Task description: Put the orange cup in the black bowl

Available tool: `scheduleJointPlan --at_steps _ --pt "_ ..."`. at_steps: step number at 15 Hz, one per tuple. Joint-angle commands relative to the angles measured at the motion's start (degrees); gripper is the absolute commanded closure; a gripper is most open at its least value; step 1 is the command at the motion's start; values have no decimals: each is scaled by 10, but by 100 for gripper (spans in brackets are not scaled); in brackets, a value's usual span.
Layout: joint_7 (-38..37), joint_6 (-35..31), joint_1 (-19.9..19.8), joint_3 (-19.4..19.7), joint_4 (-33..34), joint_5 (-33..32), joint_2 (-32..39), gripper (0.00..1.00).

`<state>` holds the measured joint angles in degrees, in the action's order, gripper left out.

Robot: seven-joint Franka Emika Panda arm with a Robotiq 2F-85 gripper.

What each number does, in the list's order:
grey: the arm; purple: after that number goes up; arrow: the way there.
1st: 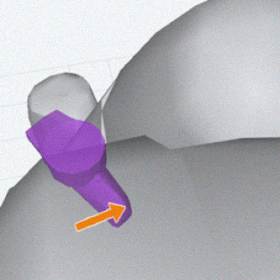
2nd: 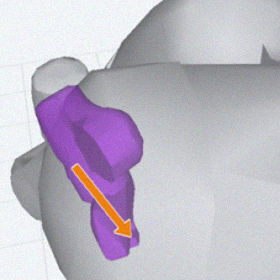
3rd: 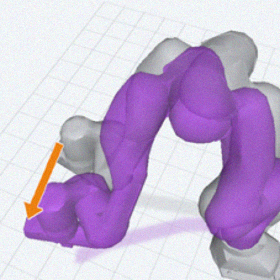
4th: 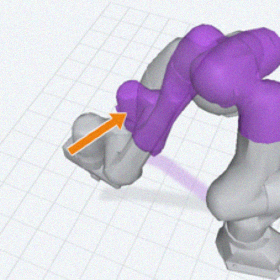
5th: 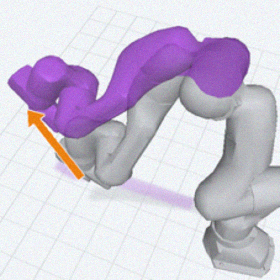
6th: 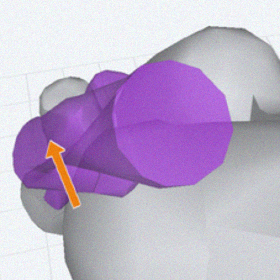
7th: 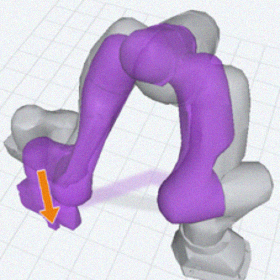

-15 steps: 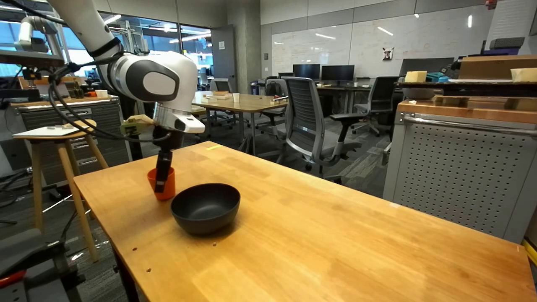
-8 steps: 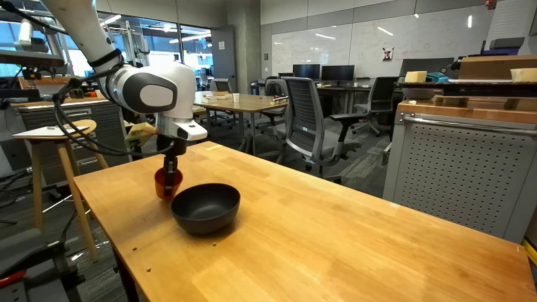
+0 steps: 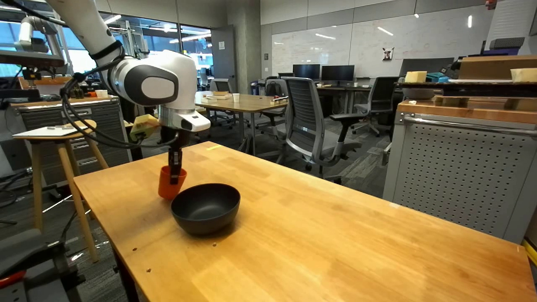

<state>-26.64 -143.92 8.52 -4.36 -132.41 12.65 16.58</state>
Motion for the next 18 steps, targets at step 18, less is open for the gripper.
scheduleJointPlan --at_steps 18 --pt "-370 -19 -67 77 -109 -303 -178 99"
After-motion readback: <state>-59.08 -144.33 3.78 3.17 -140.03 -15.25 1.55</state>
